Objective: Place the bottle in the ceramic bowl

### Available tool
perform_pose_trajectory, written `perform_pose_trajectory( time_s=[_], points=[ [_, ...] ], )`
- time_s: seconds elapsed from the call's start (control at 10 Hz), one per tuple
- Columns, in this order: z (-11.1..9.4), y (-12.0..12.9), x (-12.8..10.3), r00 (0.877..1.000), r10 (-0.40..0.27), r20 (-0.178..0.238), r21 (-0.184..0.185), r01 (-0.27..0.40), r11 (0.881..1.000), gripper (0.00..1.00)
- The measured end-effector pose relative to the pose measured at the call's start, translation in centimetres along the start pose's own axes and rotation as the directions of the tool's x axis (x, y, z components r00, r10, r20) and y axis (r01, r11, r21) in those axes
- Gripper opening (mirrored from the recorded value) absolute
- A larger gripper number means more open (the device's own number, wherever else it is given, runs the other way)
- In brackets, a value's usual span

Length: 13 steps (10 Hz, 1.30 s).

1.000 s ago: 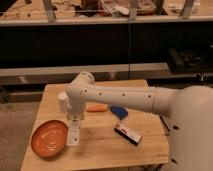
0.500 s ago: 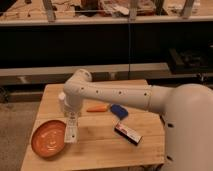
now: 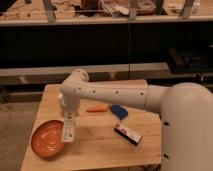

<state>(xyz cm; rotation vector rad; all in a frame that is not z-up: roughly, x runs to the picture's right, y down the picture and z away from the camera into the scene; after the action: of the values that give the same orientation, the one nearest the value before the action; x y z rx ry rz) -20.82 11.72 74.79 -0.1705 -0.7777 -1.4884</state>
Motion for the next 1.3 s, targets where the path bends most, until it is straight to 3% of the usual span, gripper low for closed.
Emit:
perform_pose_trajectory(
  time_s=[1.3],
  points=[
    [1.2, -2.9, 0.3, 0.998, -0.060, 0.007, 0.030, 0.060, 0.998, 0.18]
  ],
)
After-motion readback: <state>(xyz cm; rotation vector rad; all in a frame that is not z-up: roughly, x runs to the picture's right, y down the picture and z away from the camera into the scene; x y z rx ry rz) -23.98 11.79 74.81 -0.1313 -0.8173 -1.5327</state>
